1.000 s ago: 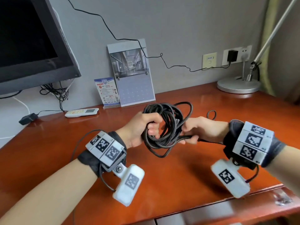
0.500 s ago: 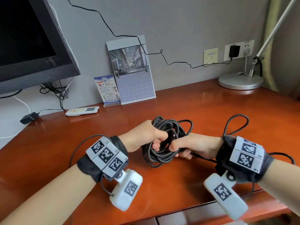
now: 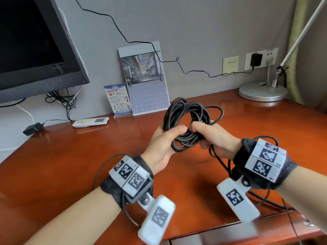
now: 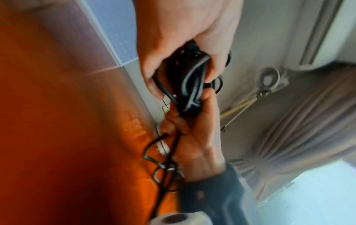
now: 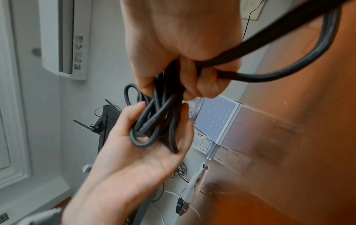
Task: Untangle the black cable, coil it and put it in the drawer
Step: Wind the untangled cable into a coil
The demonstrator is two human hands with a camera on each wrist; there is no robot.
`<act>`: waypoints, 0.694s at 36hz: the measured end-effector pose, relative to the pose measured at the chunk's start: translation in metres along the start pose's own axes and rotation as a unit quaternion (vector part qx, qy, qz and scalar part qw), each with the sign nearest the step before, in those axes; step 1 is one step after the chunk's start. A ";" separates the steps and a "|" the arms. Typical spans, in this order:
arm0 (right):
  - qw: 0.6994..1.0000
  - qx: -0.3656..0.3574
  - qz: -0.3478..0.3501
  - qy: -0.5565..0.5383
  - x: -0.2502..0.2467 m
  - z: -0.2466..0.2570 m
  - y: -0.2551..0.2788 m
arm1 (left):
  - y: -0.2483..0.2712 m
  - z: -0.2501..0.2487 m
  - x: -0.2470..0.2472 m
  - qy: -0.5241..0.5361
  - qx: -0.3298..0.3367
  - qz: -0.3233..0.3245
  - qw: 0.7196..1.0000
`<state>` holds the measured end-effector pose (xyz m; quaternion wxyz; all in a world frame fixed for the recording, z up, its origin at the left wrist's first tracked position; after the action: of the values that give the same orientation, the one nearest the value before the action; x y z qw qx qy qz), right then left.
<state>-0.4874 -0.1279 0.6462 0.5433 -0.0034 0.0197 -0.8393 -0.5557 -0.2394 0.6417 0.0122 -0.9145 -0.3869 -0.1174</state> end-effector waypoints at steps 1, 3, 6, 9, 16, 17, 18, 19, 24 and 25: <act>1.000 0.007 -0.006 -0.007 0.000 -0.001 -0.001 | -0.002 0.000 0.002 -0.007 -0.005 -0.029 1.000; 1.000 0.014 -0.009 -0.004 0.001 -0.004 -0.002 | -0.008 0.000 0.002 -0.052 -0.017 -0.081 0.995; 1.000 0.007 0.005 0.027 0.005 -0.004 -0.001 | -0.016 -0.002 0.000 -0.095 -0.003 -0.127 0.987; 0.996 -0.002 0.054 0.073 0.010 -0.003 0.001 | -0.022 -0.008 -0.007 -0.113 0.024 -0.158 0.981; 0.920 0.032 0.237 0.310 -0.004 -0.010 0.009 | -0.031 -0.018 -0.029 -0.132 0.011 -0.195 0.972; 0.917 0.031 0.232 0.324 -0.009 -0.009 0.009 | -0.032 -0.021 -0.030 -0.141 0.011 -0.197 0.970; 0.909 0.021 0.224 0.351 -0.014 -0.008 0.007 | -0.033 -0.025 -0.031 -0.157 0.014 -0.195 0.968; 0.890 0.005 0.217 0.401 -0.017 -0.005 0.006 | -0.035 -0.030 -0.032 -0.180 0.024 -0.190 0.965; 0.635 -0.069 0.179 0.748 -0.025 0.005 0.011 | -0.040 -0.053 -0.048 -0.302 0.083 -0.230 0.921; 0.592 -0.093 0.175 0.781 -0.021 0.008 0.015 | -0.042 -0.055 -0.051 -0.333 0.085 -0.242 0.907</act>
<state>-0.4649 -0.1154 0.6540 0.4529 0.6062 0.5150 -0.4027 -0.6315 -0.2524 0.6811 -0.0681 -0.7744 -0.5864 0.2278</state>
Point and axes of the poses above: each hand's wrist, its own y-axis away from the middle knuckle, its own x-axis out of the palm, z = x × y, the point moved 4 cm from there along -y, towards the middle knuckle, and after that the axes turned 1 degree about z, right-handed, at the moved point
